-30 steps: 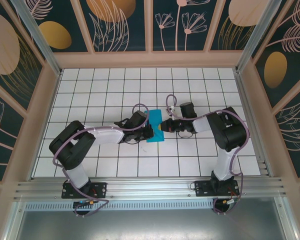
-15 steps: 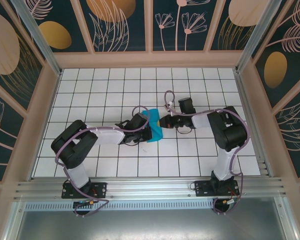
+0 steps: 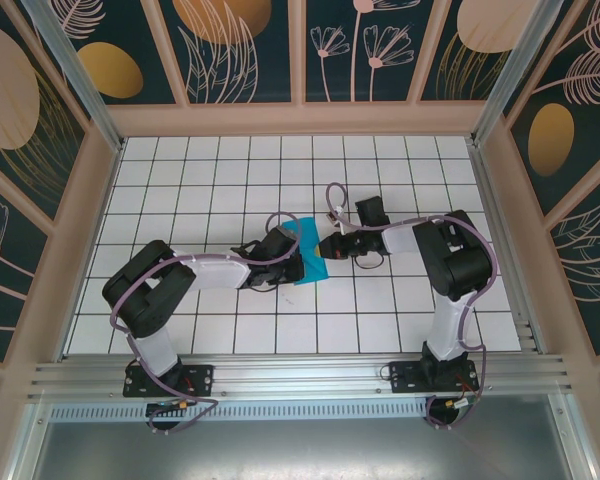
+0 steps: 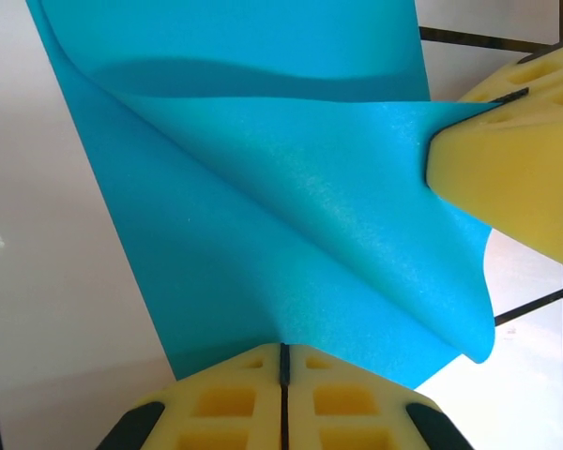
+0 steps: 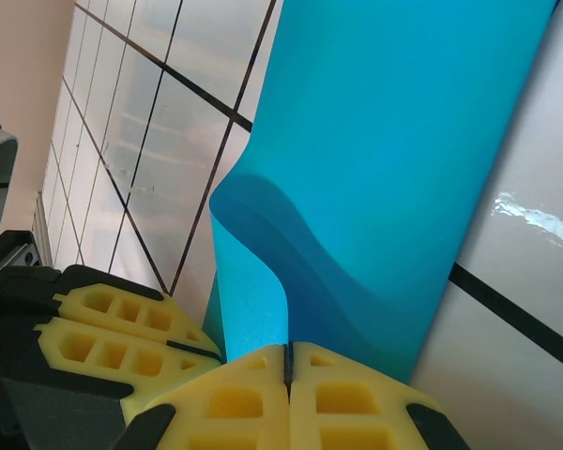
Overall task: Fold a paper plane with a square sheet of paper (pick it up from the middle)
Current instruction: Fold the triangle a second time at the center of the table.
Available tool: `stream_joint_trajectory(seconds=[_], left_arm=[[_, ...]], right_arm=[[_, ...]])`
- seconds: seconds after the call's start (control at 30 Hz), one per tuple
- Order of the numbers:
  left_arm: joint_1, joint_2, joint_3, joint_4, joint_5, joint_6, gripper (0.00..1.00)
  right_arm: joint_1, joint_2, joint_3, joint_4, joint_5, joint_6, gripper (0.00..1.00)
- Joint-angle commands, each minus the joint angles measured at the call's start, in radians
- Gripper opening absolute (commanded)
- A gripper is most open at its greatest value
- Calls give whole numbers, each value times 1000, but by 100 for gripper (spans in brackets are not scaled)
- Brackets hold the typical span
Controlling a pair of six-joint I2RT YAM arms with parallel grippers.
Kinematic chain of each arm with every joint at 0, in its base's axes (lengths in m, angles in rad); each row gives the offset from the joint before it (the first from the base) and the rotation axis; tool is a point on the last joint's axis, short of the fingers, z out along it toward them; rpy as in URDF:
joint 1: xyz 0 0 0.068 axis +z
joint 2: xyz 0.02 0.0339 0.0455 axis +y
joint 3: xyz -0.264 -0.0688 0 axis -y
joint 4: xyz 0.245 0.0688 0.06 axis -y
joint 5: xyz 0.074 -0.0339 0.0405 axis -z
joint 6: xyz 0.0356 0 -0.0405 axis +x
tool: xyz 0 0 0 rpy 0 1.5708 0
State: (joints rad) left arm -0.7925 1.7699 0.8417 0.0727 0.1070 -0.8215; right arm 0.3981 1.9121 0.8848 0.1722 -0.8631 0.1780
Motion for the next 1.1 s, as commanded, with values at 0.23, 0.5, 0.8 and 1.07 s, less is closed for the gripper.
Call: stream_joint_trajectory(seconds=[0.23,0.5,0.8,1.07], left_arm=[[3,-2,23,-170,-131,108,11],[3,-24,43,-155,-89,189,15],[3,-17,39,-173,-101,197,14],[3,-13,43,-179,-107,194,14]], right_arm=[[19,-121,-137,227,46,225,0],[68,-115,-121,213,108,230,0],[67,-55,-43,123,115,142,0],[59,-37,-33,102,117,119,1]])
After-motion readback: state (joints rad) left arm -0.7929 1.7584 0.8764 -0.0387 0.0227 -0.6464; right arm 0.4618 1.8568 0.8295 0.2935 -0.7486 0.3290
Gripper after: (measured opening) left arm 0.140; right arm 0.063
